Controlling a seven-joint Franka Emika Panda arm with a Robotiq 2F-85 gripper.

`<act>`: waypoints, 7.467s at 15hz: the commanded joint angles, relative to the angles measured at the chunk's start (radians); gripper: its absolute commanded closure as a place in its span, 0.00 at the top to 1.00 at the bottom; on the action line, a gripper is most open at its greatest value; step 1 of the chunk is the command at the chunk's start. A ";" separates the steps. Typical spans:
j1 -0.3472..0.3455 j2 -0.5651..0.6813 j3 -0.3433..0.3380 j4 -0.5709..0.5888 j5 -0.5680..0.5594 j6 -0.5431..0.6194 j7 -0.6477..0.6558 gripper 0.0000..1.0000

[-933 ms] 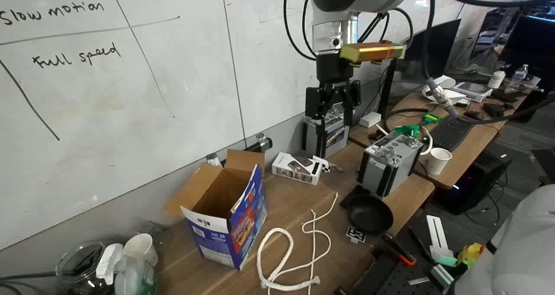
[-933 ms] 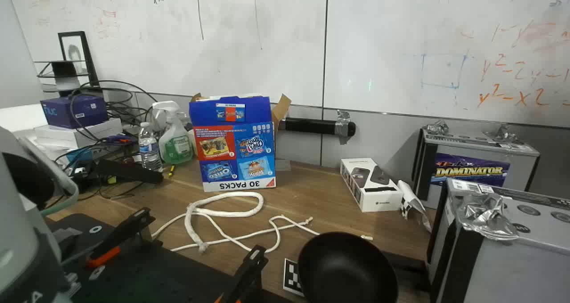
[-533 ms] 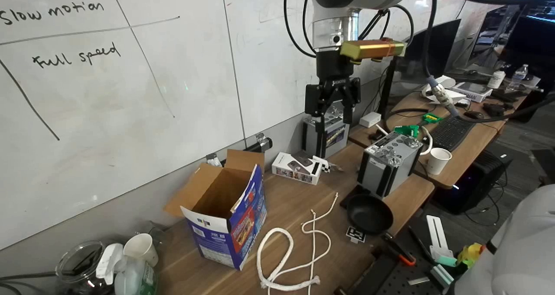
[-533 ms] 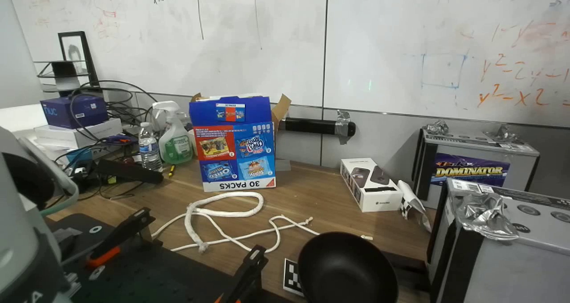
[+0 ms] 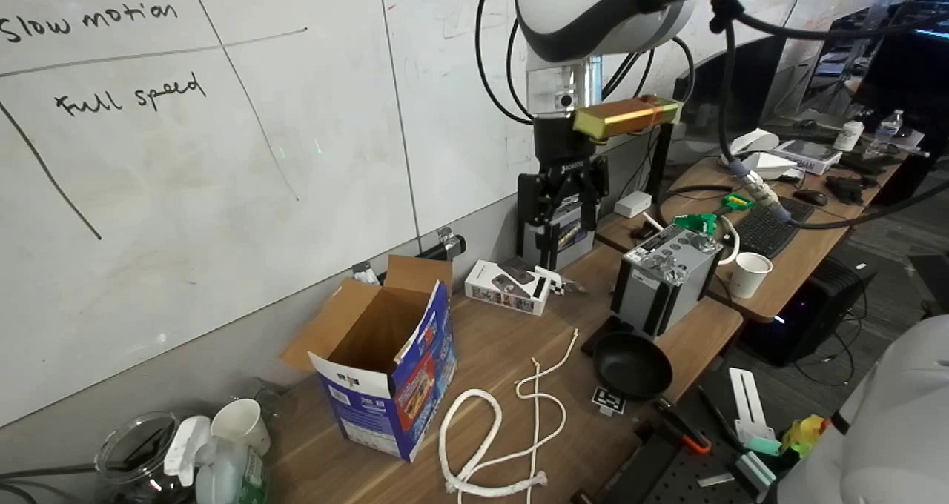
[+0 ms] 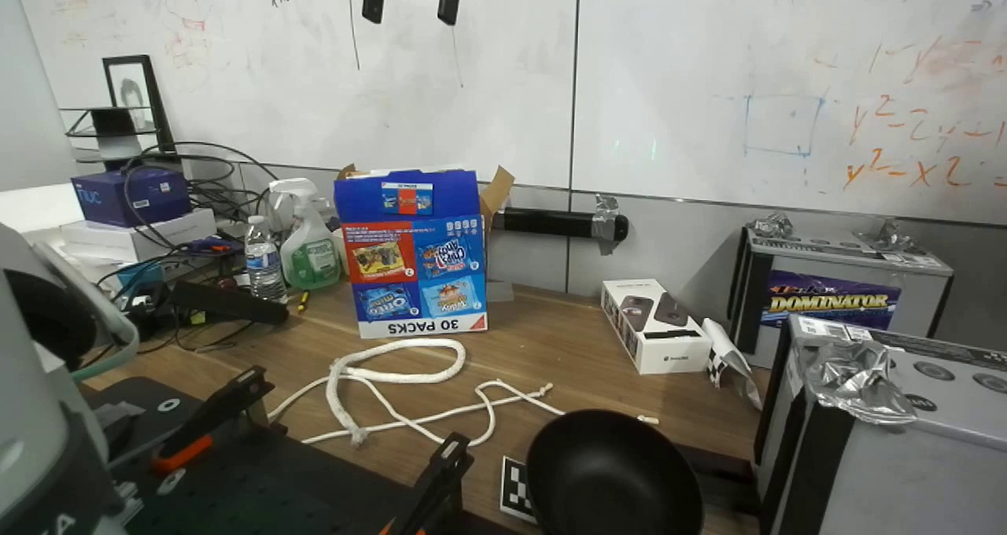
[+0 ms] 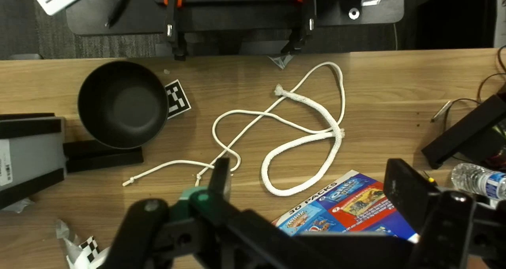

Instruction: Pick the ropes and put them in the box

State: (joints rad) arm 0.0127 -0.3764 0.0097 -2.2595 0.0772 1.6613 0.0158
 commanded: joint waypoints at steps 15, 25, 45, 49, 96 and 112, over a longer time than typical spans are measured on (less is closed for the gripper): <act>0.017 0.387 0.119 -0.409 -0.215 1.053 0.182 1.00; 0.078 0.780 0.092 -0.260 -0.146 1.268 0.196 1.00; 0.215 1.152 -0.030 -0.043 0.014 1.449 0.250 1.00; 0.204 1.182 -0.025 -0.020 0.037 1.467 0.248 1.00; 0.165 0.543 0.045 0.639 -0.218 0.042 0.249 0.15; 0.189 0.834 0.111 0.981 -0.097 0.140 0.230 0.15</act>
State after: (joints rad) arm 0.2369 0.4182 0.1055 -1.2770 -0.0907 1.7571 0.3009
